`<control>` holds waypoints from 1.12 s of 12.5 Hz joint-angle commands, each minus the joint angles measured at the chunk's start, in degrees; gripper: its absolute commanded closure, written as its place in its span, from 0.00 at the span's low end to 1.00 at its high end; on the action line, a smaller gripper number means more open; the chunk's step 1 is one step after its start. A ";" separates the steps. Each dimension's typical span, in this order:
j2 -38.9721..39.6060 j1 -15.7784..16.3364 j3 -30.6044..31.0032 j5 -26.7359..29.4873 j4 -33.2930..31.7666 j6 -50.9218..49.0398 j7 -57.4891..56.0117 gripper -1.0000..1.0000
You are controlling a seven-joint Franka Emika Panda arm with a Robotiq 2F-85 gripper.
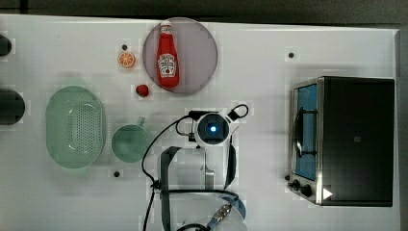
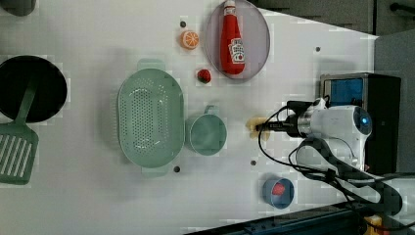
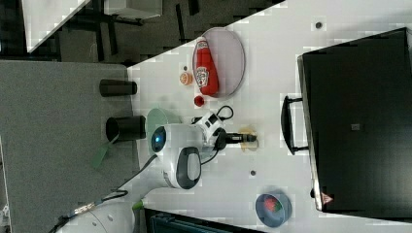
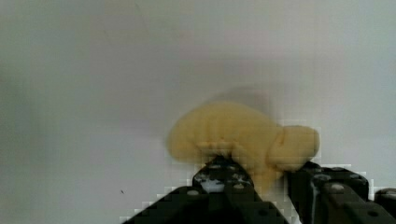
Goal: Pick Banana and place it in mug.
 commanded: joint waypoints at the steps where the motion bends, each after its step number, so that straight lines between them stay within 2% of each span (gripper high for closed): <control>1: -5.51 -0.29 -1.90 0.34 1.36 -0.81 -1.58 0.73; 4: -18.02 -0.29 -2.31 0.33 2.14 -13.46 -1.56 0.73; 7: -30.55 -0.17 -2.18 0.31 6.84 -30.68 -1.53 0.73; 10: -35.41 0.10 0.53 0.33 11.54 -44.79 3.07 0.73; 14: -36.81 1.96 9.97 0.48 12.48 -47.15 14.72 0.73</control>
